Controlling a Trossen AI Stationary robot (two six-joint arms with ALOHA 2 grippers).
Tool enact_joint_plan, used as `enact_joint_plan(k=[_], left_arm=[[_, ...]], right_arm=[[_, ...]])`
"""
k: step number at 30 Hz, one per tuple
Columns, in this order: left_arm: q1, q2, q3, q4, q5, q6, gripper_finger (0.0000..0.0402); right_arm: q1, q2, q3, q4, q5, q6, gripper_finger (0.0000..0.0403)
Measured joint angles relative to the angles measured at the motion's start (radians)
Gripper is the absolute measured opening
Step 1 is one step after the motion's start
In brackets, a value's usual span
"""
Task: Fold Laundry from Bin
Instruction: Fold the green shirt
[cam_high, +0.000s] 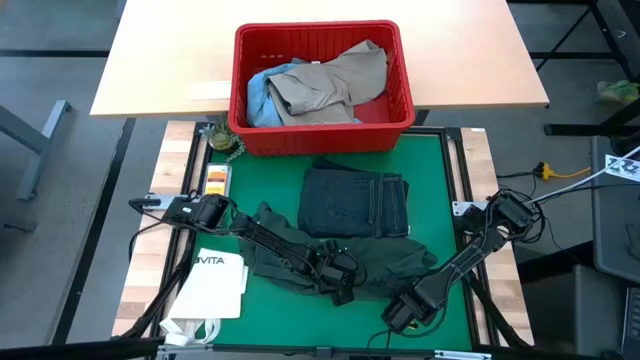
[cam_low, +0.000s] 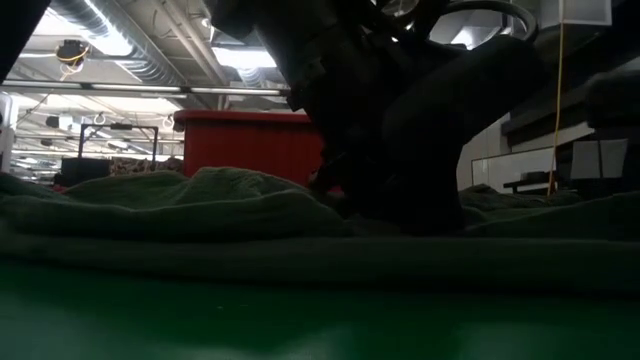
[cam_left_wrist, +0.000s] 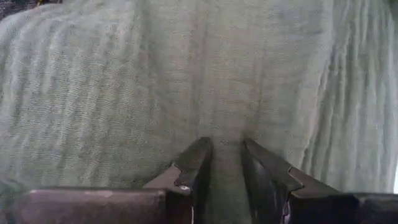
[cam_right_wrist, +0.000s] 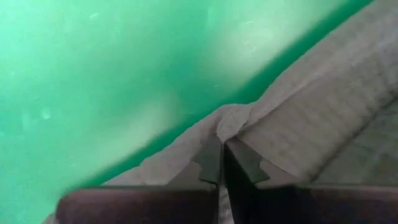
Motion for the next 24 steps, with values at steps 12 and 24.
enact_joint_plan(k=[12,24], left_arm=[[0.001,0.003,-0.003,0.004,-0.009,-0.002,0.0093],[0.002,0.003,-0.005,0.017,-0.013,-0.002,0.0093]], right_arm=[[0.168,0.0,0.0,-0.164,-0.082,0.049,0.0013],[0.313,0.0,0.0,-0.381,-0.153,0.263,0.0016]])
